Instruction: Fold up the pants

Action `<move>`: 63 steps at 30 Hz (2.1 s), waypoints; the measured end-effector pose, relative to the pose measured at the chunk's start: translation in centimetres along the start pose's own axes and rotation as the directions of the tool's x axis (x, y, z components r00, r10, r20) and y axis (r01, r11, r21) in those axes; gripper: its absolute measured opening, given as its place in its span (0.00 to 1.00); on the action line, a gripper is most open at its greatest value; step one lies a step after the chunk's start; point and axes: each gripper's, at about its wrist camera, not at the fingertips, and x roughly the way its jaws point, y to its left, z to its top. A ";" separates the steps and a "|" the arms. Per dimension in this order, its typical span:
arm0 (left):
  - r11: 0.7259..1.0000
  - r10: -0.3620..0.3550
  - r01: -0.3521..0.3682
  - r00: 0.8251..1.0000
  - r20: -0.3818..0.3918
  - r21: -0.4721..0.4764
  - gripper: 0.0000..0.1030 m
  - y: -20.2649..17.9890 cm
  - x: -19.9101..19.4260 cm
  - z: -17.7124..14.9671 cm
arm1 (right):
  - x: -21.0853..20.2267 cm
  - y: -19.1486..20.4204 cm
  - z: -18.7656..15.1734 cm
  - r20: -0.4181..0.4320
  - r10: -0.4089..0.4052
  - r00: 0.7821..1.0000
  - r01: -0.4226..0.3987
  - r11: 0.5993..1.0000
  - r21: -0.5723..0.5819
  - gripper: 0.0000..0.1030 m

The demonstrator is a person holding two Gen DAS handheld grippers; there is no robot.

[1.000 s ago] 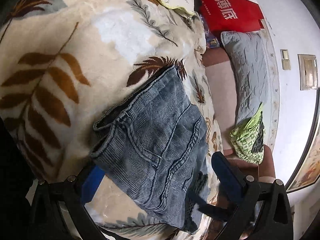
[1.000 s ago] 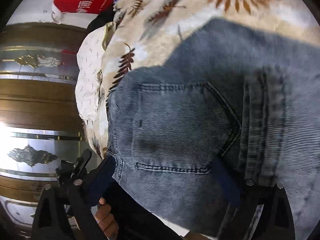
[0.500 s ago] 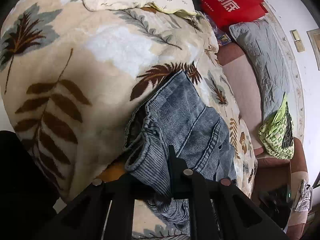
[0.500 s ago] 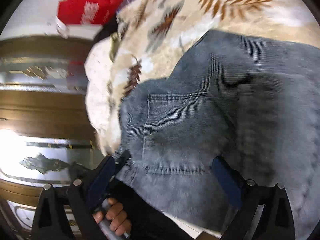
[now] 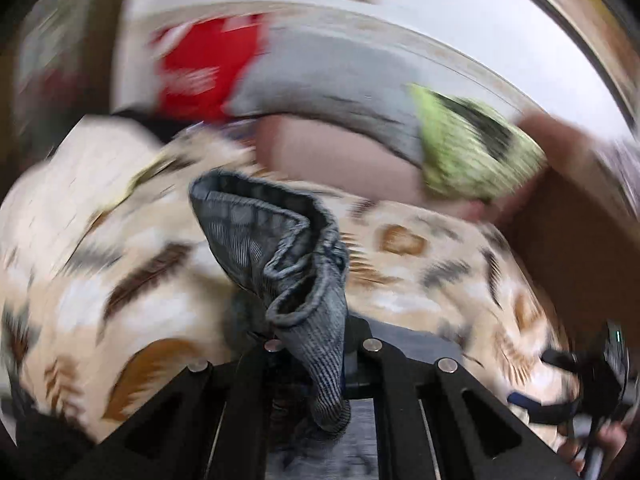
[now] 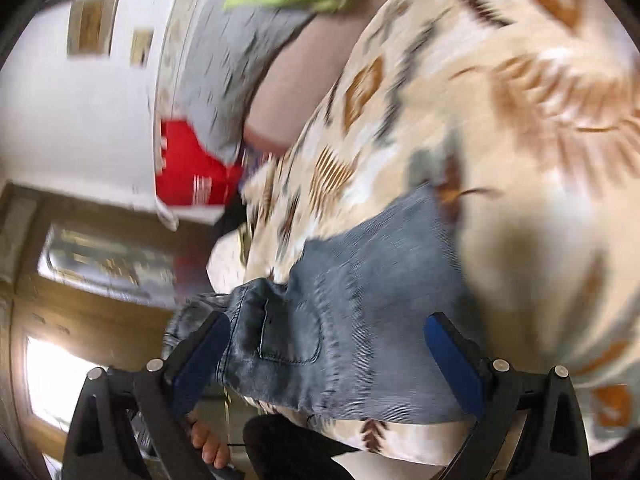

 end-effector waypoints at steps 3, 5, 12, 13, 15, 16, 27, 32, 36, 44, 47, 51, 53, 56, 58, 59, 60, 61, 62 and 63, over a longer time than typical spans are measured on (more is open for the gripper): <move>0.987 -0.056 0.060 0.998 -0.029 0.147 0.08 -6.2 0.9 -1.5 | -3.7 -2.7 0.2 0.071 0.022 0.997 -0.026 0.998 0.054 0.97; 0.966 -0.088 0.109 0.991 -0.098 0.233 0.08 -10.3 2.8 -3.9 | -5.3 -4.1 0.0 0.098 0.030 0.995 -0.038 0.996 0.080 0.97; 0.908 -0.046 0.192 0.929 -0.368 0.373 0.10 -14.8 9.7 -11.7 | -8.1 -7.9 -0.2 0.145 0.021 0.989 -0.044 0.987 0.154 0.97; 0.903 -0.064 0.210 0.928 -0.368 0.374 0.13 -14.7 9.2 -11.5 | -8.0 -8.0 -0.1 0.143 0.020 0.990 -0.043 0.987 0.157 0.97; 0.902 -0.140 0.284 0.904 -0.404 0.324 0.44 -14.2 8.4 -10.3 | -7.9 -7.7 0.0 0.140 0.019 0.990 -0.040 0.988 0.149 0.97; 0.900 -0.200 0.338 0.882 -0.428 0.276 0.56 -13.7 7.8 -9.3 | -7.6 -7.4 0.0 0.137 0.021 0.990 -0.041 0.988 0.146 0.97; 0.991 -0.129 0.133 0.977 -0.170 0.010 0.79 3.3 1.7 -3.3 | -2.4 1.2 -2.0 -0.034 0.178 0.983 -0.177 0.984 0.029 0.97; 0.991 -0.125 0.109 0.956 -0.267 -0.074 0.79 6.5 4.8 -5.0 | 2.4 -2.1 -4.0 -0.098 0.055 0.994 -0.047 0.995 0.088 0.96; 0.988 -0.151 0.145 0.948 -0.279 -0.042 0.79 5.7 4.3 -6.0 | 1.9 -4.5 -4.5 -0.049 0.033 0.998 -0.023 0.980 0.196 0.89; 0.993 -0.097 0.114 0.931 -0.352 0.029 0.80 4.1 8.1 -8.9 | 2.1 -1.0 -4.3 -0.070 0.004 0.998 0.007 0.988 0.152 0.89; 0.992 -0.107 0.122 0.928 -0.356 0.019 0.80 4.1 8.1 -8.9 | 3.5 -2.5 -4.1 -0.081 -0.050 0.995 0.066 0.976 0.210 0.89; 0.992 -0.112 0.126 0.929 -0.352 0.018 0.80 4.3 8.0 -8.9 | 3.9 -3.1 -3.6 -0.042 -0.060 0.997 0.069 0.964 0.256 0.86; 0.992 -0.118 0.129 0.927 -0.355 0.009 0.81 4.4 8.2 -9.0 | 4.0 -2.6 -3.1 -0.033 -0.078 0.996 0.083 0.968 0.238 0.75; 0.992 -0.118 0.129 0.928 -0.354 0.008 0.82 4.4 8.3 -9.1 | 4.7 -3.0 -2.5 -0.047 -0.126 0.991 0.134 0.959 0.251 0.34; 0.992 -0.114 0.124 0.928 -0.355 0.006 0.83 4.4 8.3 -9.1 | 5.1 -4.1 -2.5 -0.061 -0.136 0.989 0.148 0.954 0.263 0.14; 0.992 -0.113 0.124 0.928 -0.355 0.008 0.83 4.4 8.4 -9.1 | 5.1 -4.1 -2.5 -0.059 -0.142 0.988 0.153 0.956 0.250 0.12; 0.992 -0.111 0.122 0.928 -0.355 0.010 0.83 4.4 8.4 -9.1 | 5.0 -3.7 -2.6 -0.053 -0.155 0.986 0.163 0.963 0.215 0.09; 0.993 -0.106 0.118 0.929 -0.354 0.013 0.84 4.4 8.4 -9.1 | 4.9 -3.1 -2.7 -0.046 -0.170 0.984 0.176 0.968 0.182 0.07; 0.993 -0.102 0.115 0.930 -0.353 0.016 0.84 4.4 8.3 -9.1 | 4.5 -2.5 -2.8 -0.037 -0.184 0.982 0.188 0.972 0.144 0.07; 0.993 -0.101 0.115 0.930 -0.353 0.017 0.84 4.4 8.3 -9.0 | 4.3 -1.0 -2.9 -0.019 -0.203 0.979 0.204 0.975 0.085 0.07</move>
